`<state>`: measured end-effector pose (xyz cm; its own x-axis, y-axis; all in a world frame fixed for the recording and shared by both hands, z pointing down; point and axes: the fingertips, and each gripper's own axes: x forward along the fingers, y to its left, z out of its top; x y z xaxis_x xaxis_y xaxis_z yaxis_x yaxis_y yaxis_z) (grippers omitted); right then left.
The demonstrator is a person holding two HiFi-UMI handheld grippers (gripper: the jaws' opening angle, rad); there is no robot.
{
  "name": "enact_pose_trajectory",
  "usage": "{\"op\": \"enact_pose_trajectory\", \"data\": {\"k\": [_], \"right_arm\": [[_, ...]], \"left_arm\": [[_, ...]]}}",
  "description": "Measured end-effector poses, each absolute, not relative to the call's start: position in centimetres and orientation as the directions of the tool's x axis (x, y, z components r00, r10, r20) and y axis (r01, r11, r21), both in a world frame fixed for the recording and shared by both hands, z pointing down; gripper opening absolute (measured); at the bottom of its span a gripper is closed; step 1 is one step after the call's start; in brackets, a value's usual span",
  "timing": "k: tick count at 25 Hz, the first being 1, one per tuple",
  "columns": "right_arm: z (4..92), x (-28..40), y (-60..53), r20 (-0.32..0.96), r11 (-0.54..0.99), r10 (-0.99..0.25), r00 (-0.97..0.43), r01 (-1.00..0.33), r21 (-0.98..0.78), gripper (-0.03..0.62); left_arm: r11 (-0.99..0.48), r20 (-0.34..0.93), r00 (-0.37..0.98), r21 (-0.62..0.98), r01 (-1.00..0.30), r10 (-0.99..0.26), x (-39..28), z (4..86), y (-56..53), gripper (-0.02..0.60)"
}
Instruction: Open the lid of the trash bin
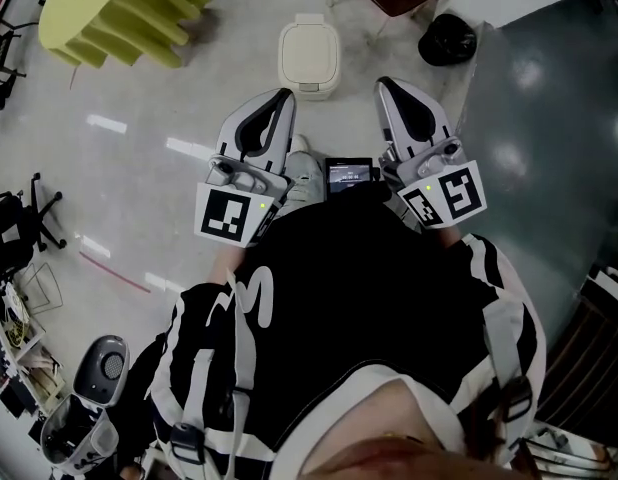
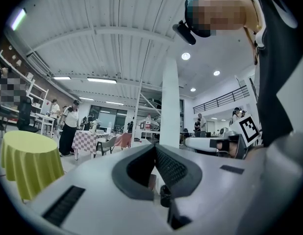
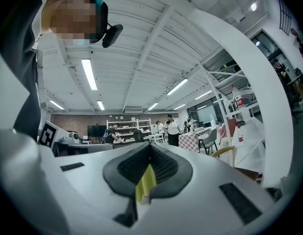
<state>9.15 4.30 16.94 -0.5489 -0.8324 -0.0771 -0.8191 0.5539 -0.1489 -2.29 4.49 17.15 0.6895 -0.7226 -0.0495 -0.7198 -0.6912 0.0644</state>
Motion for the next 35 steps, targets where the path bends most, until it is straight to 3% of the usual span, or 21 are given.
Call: {"op": "enact_pose_trajectory", "data": {"k": [35], "right_arm": [[15.8,5.6,-11.0,-0.064,0.467,-0.884,-0.462,-0.871,-0.155,0.009]], "left_arm": [[-0.767,-0.026,0.768,0.078,-0.637,-0.640,-5.7,17.1,-11.9,0.008]]}}
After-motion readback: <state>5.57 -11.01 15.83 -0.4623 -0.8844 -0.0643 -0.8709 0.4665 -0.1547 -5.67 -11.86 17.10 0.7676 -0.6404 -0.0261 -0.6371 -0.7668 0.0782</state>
